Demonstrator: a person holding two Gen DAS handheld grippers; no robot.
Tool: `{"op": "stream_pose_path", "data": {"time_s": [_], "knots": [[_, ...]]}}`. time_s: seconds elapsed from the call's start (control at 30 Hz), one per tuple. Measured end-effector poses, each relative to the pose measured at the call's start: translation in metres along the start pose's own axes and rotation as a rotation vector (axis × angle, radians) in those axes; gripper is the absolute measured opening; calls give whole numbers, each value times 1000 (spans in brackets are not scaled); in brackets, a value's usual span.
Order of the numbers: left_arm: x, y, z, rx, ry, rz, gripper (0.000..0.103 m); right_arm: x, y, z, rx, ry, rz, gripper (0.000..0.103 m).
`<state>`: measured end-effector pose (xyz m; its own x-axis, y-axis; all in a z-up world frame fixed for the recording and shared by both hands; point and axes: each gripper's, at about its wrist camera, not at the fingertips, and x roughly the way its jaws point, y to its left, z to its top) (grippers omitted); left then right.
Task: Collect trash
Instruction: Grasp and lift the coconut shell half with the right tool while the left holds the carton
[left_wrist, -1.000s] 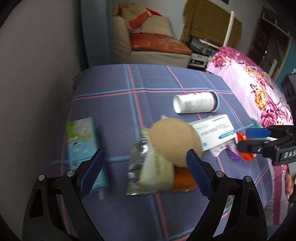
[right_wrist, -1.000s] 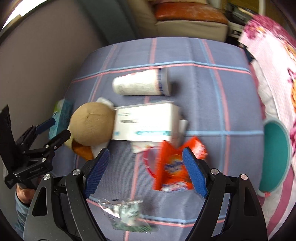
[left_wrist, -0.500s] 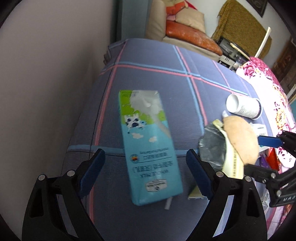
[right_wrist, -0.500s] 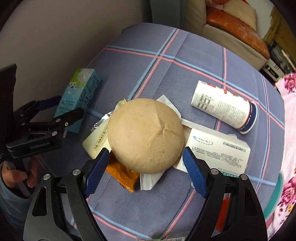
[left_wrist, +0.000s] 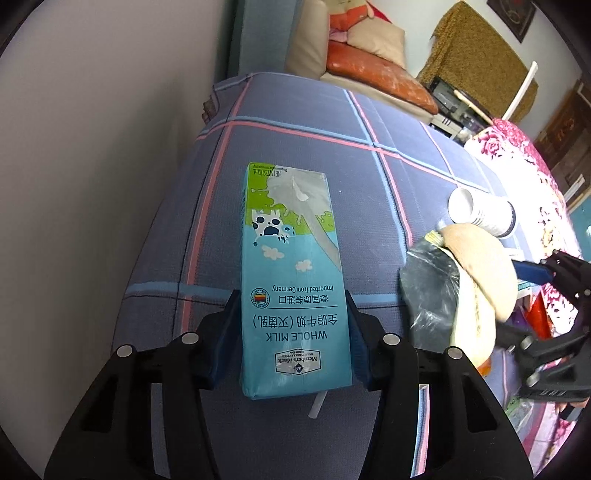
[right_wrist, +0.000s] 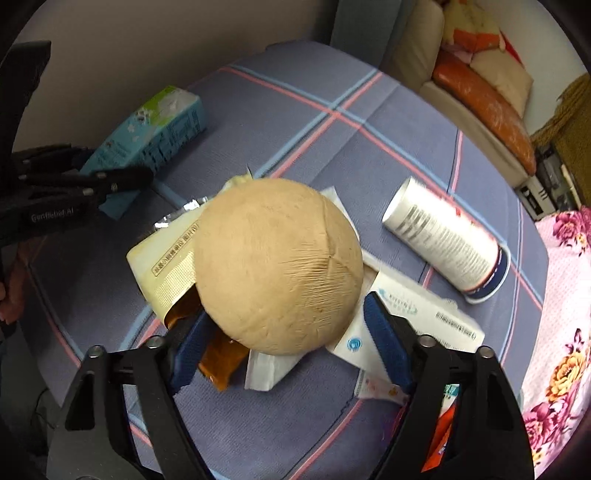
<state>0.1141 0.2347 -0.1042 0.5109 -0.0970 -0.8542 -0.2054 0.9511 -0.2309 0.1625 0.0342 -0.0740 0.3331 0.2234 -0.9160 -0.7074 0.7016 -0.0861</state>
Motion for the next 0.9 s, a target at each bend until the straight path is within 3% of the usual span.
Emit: {"op": "stream_pose_path", "data": {"time_s": [0.17,0.37,0.6,0.77,0.9], "knots": [[-7,-7,5,12,-11,-42,53,-27,-31,6,135,-84,42,38],[6,-14,7,21,12,-33,53,-28,-74,14,328,-80,85,16],[11,-21,8,24,5,1,53,-10,-67,25,316,-68,114,15],[5,-18,10,3,-22,17,52,8,-81,30,382,-58,172,19],[-8,-10,16,-41,-52,-9,52,17,-81,33,394,-57,187,19]]}}
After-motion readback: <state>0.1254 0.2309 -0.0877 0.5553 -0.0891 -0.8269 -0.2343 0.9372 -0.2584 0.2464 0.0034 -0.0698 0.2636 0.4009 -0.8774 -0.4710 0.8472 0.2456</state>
